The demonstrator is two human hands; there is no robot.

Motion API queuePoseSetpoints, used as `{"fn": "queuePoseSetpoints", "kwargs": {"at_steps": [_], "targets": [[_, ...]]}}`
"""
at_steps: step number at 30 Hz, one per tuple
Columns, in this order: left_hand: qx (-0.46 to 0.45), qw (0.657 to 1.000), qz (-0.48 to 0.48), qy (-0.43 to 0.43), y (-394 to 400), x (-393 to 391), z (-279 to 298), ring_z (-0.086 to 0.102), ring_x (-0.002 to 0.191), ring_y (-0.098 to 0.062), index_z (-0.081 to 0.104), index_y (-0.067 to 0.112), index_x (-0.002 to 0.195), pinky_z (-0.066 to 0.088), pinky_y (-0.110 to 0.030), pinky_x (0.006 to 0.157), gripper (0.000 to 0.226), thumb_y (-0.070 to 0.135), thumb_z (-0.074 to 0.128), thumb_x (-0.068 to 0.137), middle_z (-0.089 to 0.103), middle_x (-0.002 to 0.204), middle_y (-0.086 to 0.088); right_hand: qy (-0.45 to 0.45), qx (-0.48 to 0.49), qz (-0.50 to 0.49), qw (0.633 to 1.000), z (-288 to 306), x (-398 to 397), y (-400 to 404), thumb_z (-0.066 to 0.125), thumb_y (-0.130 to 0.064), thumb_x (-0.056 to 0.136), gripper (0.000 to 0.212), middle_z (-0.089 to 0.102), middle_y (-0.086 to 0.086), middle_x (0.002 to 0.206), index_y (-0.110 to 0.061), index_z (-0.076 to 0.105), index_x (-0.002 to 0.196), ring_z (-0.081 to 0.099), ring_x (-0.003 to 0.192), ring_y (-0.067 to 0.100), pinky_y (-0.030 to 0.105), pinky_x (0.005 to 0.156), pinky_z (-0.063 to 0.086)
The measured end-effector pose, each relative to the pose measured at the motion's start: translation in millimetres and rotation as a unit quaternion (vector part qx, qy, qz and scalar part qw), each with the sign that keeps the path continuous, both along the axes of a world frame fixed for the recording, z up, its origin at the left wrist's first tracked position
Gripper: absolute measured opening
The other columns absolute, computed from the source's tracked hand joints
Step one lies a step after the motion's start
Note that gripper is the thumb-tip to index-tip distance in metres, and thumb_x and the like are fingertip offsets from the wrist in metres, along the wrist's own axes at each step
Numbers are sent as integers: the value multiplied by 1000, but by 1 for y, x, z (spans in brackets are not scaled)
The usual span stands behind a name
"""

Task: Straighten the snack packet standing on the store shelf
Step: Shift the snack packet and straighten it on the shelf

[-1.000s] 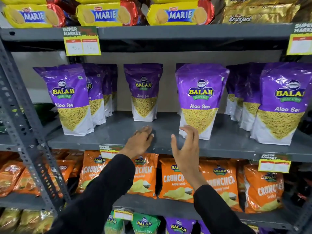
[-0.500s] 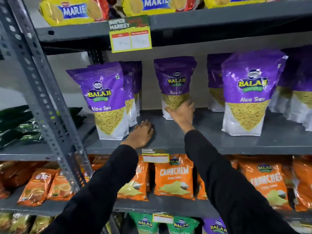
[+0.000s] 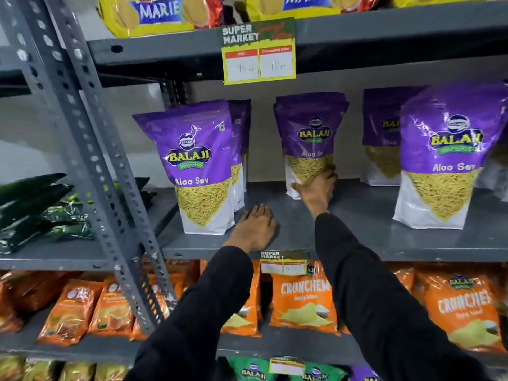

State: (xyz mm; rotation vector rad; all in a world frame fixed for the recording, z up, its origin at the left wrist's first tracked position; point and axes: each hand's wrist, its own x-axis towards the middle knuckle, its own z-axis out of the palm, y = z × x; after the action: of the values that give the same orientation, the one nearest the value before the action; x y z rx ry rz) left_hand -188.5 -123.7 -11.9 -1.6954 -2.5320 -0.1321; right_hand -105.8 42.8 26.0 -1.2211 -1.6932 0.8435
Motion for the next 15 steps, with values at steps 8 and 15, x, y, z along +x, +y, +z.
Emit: {"fn": "queuePoseSetpoints", "kwargs": {"at_steps": [8, 15], "targets": [[20, 999, 11, -44, 0, -1, -2, 19, 160, -27, 25, 6, 161, 14, -48, 130, 59, 33, 22, 108, 22, 171, -11, 16, -27, 11, 999, -3, 9, 0, 95, -38, 65, 128, 38, 28, 149, 5, 17, 156, 39, 142, 44, 51, 113, 40], [7, 999, 14, -31, -2, 1, 1, 19, 160, -26, 25, 4, 161, 16, -48, 130, 58, 31, 23, 109, 22, 171, -12, -13, -10, -16, 1000, -6, 25, -27, 96, -42, 61, 118, 42, 24, 144, 2, 29, 148, 46, 134, 40, 48, 102, 47]]}}
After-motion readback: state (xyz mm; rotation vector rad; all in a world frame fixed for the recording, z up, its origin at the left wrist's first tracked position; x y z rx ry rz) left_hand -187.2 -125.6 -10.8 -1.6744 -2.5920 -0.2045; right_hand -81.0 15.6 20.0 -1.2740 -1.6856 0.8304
